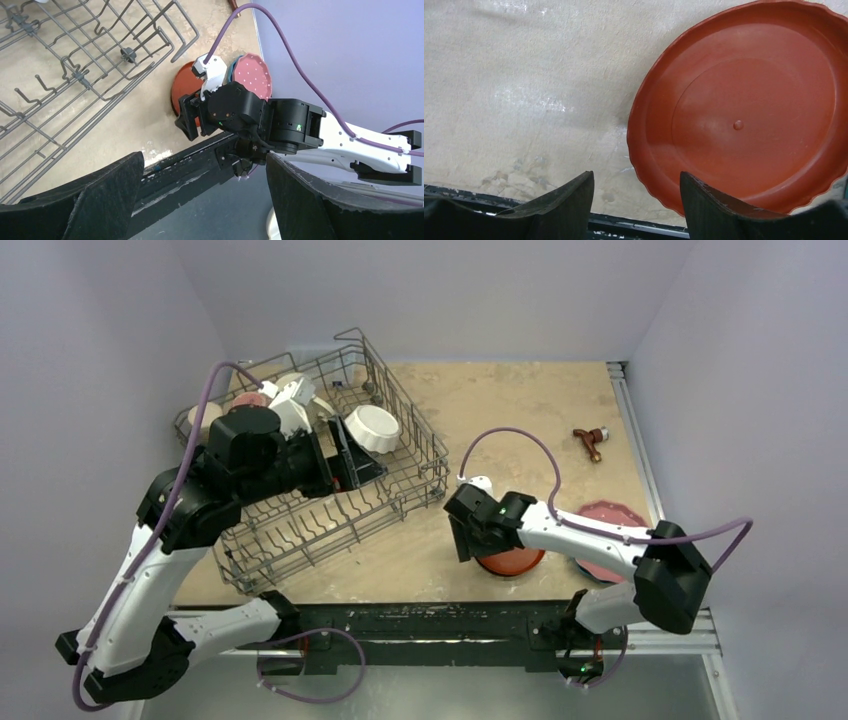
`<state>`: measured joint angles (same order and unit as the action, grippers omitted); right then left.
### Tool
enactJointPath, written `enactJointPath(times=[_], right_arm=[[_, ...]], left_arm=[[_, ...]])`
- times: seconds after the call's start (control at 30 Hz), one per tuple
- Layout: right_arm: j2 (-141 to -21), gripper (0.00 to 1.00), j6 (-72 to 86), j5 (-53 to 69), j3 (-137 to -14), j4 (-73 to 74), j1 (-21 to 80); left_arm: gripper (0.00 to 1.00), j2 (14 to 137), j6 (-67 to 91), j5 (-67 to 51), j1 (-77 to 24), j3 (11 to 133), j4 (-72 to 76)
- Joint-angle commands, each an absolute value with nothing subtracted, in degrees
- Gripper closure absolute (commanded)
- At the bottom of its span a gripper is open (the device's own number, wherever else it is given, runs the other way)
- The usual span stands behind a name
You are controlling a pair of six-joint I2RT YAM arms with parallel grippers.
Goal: Load the mixed dishes into the dish rack
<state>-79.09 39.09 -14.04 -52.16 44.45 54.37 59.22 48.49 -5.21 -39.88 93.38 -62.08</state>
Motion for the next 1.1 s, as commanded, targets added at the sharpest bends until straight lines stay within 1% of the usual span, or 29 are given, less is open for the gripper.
enactJointPath(times=[0.0,0.03,0.17,0.33,0.5,0.8,0.9,1.07], right_arm=[[-79.8,0.39,41.8,-19.4,-51.9,40.3,56.3],[-80.5,0.40,42.0,-20.0,-52.2,40.1,56.9],[-84.2,0.40,43.1,-23.4,-53.9,40.7,59.2],[-86.8,0.51,43.9,-26.5,-55.1,41.6,59.6],[-86.6,0.55,43.5,-29.0,-54.6,40.7,59.7],[-88.3,0.75,42.0,-29.0,-53.8,37.8,59.7],[-88.0,0.86,42.0,-29.0,-53.8,38.3,59.7],[-85.3,0.98,42.3,-29.2,-53.8,39.5,59.7]], left_arm=[[0.09,55.1,49.8,-3.7,-39.9,90.8,-62.0],[0.09,53.8,50.4,-3.4,-39.9,89.6,-62.3],[0.09,49.1,51.7,-2.0,-40.0,86.5,-64.1],[0.09,47.3,52.9,-2.1,-39.9,87.8,-67.5],[0.09,46.4,54.0,-2.4,-39.9,88.5,-68.7],[0.09,46.3,53.7,-1.6,-40.0,90.2,-70.4],[0.09,47.2,53.3,-1.7,-39.9,90.7,-70.1],[0.09,49.0,52.1,-2.4,-40.0,91.9,-69.8]])
